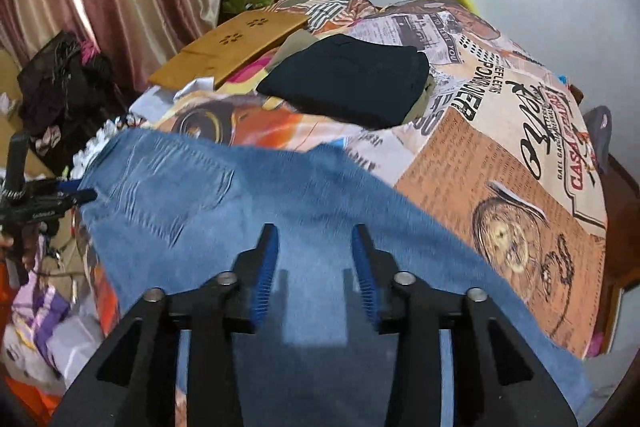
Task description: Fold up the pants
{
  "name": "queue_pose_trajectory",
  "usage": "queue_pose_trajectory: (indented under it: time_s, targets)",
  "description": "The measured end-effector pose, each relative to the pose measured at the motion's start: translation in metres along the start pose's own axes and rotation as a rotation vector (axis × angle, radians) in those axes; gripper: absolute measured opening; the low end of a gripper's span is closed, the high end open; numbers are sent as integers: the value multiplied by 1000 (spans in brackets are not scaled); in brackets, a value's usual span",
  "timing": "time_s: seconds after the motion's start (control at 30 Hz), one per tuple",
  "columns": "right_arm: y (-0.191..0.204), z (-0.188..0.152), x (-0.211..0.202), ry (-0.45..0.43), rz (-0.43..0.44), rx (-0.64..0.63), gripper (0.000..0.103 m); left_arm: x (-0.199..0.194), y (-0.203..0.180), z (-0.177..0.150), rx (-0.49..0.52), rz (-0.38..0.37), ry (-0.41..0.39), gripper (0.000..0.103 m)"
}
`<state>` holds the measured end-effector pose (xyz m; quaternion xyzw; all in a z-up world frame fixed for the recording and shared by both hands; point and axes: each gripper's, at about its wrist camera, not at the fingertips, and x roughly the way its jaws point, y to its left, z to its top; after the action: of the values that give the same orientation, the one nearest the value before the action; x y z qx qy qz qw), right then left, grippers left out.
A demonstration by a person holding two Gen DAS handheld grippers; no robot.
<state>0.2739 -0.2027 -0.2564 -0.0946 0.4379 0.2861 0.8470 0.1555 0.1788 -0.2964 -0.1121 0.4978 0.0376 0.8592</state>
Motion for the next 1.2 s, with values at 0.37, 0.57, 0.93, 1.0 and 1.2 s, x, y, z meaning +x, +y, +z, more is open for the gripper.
queue_pose_trajectory:
  time_s: [0.37,0.57,0.93,1.0,1.2]
  targets:
    - [16,-45,-3,35,54,58,43,-19,-13,-15,88,143,-82,14]
    - [16,-61,-20,2,59,100,43,-22,-10,-16,117,152,-69,14]
    - [12,-94,-20,39,14,78,46,-15,3,-7,114,174,-61,14]
    - [10,-96,-24,37,13,86,46,-17,0,-9,125,180,-61,14]
    - [8,-86,-34,14,2,96,47,-45,2,-5,81,162,-124,15]
